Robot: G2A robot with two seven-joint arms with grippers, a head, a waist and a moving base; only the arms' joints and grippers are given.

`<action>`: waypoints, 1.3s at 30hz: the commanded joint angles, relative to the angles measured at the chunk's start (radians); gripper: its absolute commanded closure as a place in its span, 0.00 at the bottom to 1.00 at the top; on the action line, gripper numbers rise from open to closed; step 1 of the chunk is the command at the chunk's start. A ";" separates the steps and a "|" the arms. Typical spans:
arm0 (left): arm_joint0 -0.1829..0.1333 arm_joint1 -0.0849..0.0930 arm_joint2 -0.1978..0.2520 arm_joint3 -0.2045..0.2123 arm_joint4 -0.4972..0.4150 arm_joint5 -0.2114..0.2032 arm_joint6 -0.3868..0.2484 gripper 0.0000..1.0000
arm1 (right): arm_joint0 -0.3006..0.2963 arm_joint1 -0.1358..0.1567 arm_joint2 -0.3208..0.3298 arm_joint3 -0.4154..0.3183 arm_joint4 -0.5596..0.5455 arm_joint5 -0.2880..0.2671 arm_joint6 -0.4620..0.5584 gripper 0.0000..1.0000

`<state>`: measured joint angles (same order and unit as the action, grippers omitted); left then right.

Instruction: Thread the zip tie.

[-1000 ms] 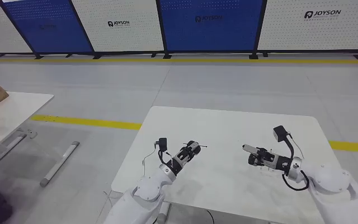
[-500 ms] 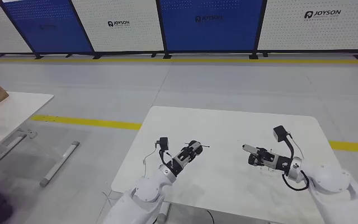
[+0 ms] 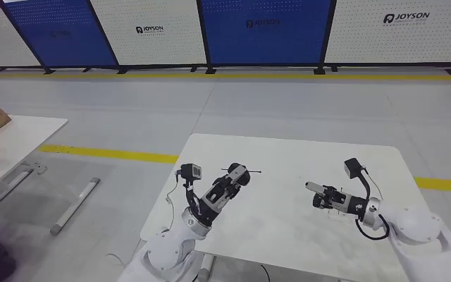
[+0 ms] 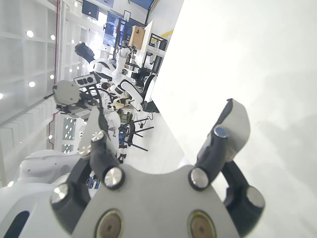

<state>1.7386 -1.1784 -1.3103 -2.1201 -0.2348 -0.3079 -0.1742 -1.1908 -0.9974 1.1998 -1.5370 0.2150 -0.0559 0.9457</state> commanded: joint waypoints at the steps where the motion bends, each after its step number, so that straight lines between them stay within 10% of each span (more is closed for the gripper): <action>1: 0.010 0.000 -0.010 -0.022 -0.014 -0.004 0.002 1.00 | 0.000 0.000 0.000 0.000 0.000 0.000 0.000 0.00; 12: -0.029 -0.001 -0.001 0.048 0.070 0.089 0.012 1.00 | 0.000 0.000 0.000 0.000 0.000 0.000 0.000 0.00; 31: -0.222 -0.025 0.119 0.478 0.161 0.230 0.055 1.00 | 0.000 0.000 0.000 0.000 0.000 0.000 0.000 0.00; 39: -0.239 -0.030 0.137 0.491 0.138 0.206 0.041 1.00 | 0.000 0.000 0.000 0.000 0.000 0.000 0.000 0.00</action>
<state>1.4963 -1.2084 -1.1724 -1.6216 -0.0905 -0.0956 -0.1292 -1.1908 -0.9974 1.1998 -1.5370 0.2150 -0.0559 0.9457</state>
